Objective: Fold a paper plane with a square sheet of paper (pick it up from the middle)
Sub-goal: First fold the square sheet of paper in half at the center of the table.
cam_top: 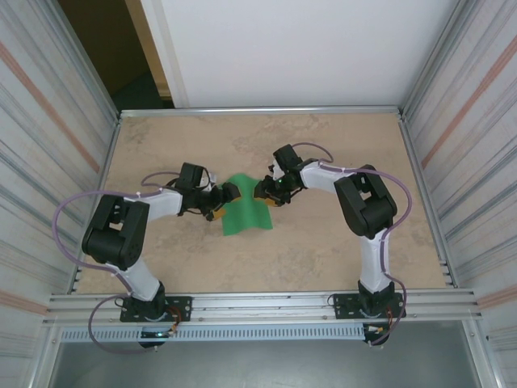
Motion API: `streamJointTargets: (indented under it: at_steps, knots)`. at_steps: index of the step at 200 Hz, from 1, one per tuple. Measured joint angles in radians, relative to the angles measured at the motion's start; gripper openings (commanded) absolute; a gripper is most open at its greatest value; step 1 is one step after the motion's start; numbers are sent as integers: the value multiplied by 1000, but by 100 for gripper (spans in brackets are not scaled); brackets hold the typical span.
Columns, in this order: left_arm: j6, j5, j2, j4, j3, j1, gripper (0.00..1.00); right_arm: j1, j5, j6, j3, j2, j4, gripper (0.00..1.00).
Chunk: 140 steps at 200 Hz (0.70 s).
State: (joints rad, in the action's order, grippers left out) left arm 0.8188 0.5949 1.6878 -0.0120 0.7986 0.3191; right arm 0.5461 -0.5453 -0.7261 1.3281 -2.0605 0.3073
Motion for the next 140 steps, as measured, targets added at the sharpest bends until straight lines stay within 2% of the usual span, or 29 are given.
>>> streamJointTargets:
  at_steps: [62, 94, 140]
  knots:
    - [-7, 6, -5, 4, 1, -2, 90, 35, -31, -26, 28, -31, -35, 44]
    - [-46, -57, 11, 95, 57, 32, 89, 50, -47, -45, 32, -42, -61, 44]
    - [-91, -158, 39, 222, 134, 68, 79, 48, -58, -75, 31, -47, -72, 41]
